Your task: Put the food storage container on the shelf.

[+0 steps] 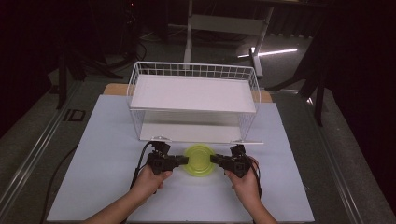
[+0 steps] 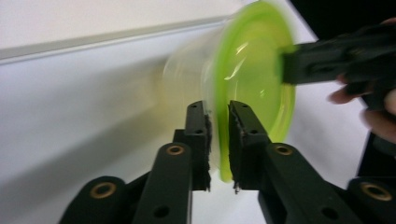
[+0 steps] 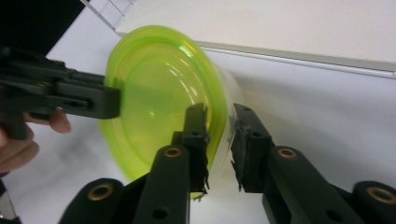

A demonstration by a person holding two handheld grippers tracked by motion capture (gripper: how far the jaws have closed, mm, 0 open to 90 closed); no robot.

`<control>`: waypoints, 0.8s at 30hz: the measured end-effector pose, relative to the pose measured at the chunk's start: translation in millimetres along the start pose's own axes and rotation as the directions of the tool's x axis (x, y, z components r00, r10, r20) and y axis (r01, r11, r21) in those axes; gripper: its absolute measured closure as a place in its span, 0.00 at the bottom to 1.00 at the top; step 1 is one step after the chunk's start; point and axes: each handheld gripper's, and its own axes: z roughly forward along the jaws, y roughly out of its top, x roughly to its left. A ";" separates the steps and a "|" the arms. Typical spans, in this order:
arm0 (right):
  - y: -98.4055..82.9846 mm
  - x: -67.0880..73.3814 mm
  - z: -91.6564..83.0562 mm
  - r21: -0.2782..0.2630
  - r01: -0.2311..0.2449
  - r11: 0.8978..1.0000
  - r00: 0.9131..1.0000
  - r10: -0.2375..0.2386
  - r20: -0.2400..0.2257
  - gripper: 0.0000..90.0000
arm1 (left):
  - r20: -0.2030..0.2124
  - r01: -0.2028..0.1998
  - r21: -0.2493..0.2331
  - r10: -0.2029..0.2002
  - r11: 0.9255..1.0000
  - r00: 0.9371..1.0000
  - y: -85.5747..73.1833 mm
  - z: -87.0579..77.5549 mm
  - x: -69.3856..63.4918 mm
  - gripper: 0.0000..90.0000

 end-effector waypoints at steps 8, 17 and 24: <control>11.8 18.9 -11.4 -0.058 0.063 0.996 0.998 -0.062 0.022 0.89 | -0.040 -0.067 -0.109 0.063 0.992 0.997 5.6 -17.0 -8.2 0.90; 31.4 26.4 -5.6 -0.095 0.072 0.993 0.997 -0.068 0.037 0.89 | -0.080 -0.079 -0.166 0.066 0.983 0.995 19.1 -22.9 0.6 0.90; 36.2 18.2 10.4 -0.092 0.052 0.994 0.998 -0.048 0.046 0.89 | -0.103 -0.082 -0.163 0.065 0.983 0.993 22.7 -12.6 13.2 0.90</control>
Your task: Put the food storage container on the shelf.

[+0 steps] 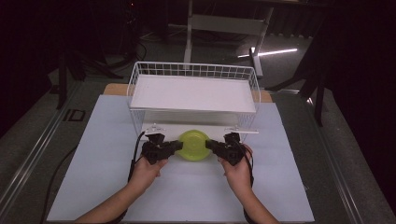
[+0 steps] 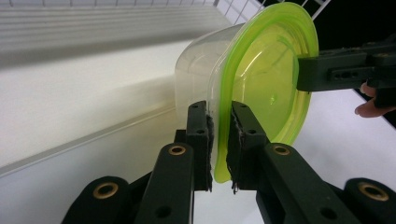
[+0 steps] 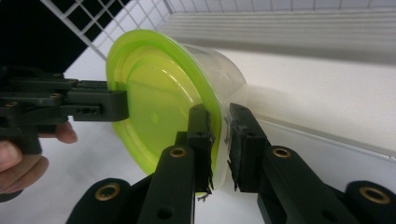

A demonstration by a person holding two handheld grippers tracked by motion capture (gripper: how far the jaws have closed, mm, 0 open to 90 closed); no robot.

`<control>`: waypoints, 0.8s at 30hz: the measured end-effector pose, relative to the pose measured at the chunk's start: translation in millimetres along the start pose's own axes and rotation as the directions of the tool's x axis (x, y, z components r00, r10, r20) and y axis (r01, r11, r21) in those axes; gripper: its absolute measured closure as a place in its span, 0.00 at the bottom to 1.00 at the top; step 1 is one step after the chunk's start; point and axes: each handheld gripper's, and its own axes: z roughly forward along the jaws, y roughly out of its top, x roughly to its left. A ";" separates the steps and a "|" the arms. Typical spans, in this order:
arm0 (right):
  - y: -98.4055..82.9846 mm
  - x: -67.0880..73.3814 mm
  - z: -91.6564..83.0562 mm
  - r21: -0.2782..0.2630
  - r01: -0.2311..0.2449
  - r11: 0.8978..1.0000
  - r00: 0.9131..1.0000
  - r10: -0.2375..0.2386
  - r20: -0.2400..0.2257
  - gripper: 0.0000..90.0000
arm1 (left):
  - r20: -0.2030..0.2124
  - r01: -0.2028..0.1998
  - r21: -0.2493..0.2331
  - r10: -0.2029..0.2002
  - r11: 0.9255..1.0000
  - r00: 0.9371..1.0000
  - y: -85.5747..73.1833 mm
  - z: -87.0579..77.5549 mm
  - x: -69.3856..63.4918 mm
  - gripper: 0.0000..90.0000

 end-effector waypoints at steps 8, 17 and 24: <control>4.1 -4.6 15.8 0.000 0.015 1.000 0.999 -0.015 0.049 0.89 | -0.009 0.041 0.003 -0.041 0.999 0.999 0.5 13.7 12.2 0.90; 3.5 -11.6 28.7 -0.006 0.018 1.000 0.997 -0.017 0.076 0.88 | -0.016 0.037 0.016 -0.037 0.999 0.999 1.9 25.2 20.9 0.90; 7.3 -14.9 33.5 -0.019 0.045 0.999 0.995 -0.043 0.085 0.87 | -0.016 0.012 -0.006 -0.012 1.000 1.000 4.4 27.8 23.6 0.89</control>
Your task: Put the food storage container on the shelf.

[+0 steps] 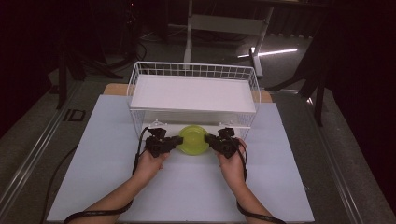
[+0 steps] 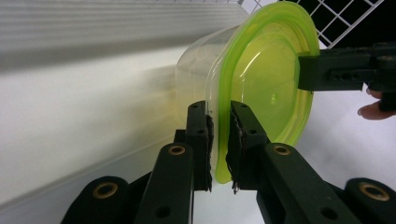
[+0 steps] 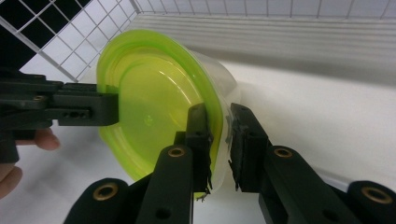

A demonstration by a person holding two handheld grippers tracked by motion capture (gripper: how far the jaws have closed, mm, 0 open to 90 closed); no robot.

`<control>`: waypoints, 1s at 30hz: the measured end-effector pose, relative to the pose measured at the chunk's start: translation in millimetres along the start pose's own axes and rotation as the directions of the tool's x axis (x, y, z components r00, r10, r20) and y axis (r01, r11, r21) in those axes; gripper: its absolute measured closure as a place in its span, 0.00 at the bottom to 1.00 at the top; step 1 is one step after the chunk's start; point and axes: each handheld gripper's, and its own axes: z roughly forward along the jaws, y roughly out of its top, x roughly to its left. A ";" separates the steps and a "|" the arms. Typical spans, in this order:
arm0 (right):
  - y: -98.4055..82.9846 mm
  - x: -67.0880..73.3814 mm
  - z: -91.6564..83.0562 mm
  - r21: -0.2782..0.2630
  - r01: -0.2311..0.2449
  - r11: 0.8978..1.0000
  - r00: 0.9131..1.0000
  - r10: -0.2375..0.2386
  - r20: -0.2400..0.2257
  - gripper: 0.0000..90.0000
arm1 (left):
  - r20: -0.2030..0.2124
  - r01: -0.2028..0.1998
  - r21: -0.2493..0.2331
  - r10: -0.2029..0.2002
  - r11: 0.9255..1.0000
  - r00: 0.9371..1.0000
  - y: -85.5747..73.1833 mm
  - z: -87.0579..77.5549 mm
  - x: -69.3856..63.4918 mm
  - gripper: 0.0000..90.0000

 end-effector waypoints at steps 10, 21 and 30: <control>6.1 -3.8 6.3 -0.037 0.043 0.998 0.999 -0.043 0.001 0.83 | 0.003 0.012 -0.034 -0.012 0.999 1.000 3.2 1.5 5.2 0.86; 10.1 -2.2 17.9 -0.074 0.115 0.991 0.990 -0.108 0.094 0.70 | -0.008 0.074 -0.082 -0.075 0.994 0.997 12.6 8.1 15.8 0.77; 12.4 -4.1 27.5 -0.105 0.079 0.991 0.989 -0.065 0.130 0.65 | -0.021 0.092 -0.119 -0.095 0.989 0.995 14.6 13.4 21.1 0.66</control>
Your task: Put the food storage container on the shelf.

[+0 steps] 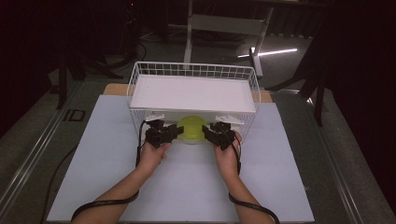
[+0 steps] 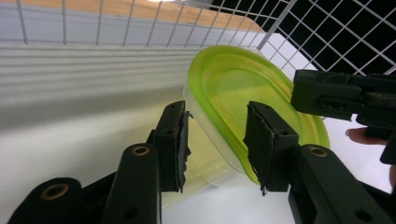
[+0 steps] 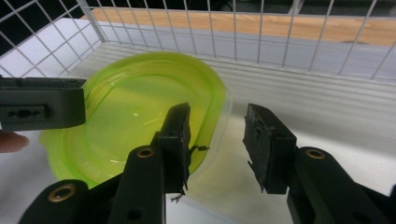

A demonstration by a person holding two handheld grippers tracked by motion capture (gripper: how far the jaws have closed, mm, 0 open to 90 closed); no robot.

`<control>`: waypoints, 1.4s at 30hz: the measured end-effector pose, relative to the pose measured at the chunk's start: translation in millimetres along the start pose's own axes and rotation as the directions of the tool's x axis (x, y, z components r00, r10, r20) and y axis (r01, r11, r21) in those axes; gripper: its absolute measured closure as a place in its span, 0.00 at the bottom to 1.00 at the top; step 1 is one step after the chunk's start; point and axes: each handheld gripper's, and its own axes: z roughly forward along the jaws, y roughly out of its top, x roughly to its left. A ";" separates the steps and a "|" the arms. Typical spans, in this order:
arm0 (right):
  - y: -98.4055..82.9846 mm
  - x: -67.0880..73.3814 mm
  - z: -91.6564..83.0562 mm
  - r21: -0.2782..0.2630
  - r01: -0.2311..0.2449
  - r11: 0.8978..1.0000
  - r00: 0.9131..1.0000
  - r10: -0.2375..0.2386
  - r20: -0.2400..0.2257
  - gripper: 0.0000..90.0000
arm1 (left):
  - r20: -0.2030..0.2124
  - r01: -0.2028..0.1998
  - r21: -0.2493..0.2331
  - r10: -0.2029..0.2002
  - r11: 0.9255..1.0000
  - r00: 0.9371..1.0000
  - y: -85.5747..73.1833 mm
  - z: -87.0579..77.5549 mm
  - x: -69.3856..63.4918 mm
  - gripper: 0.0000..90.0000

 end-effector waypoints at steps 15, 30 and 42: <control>-3.3 13.7 -21.8 -0.047 0.067 0.997 0.998 -0.068 -0.018 0.60 | 0.026 -0.062 -0.027 0.063 0.998 0.998 -2.9 -22.3 -4.0 0.54; -28.8 29.8 -43.4 -0.019 0.068 0.997 0.997 -0.069 -0.044 0.81 | 0.050 -0.102 -0.022 0.103 0.995 0.993 -17.6 -54.2 -14.3 0.43; -40.3 37.8 -26.5 0.075 0.105 0.992 0.993 -0.100 -0.070 1.00 | 0.023 -0.259 -0.014 0.260 0.966 0.965 -52.7 -65.0 -24.0 0.02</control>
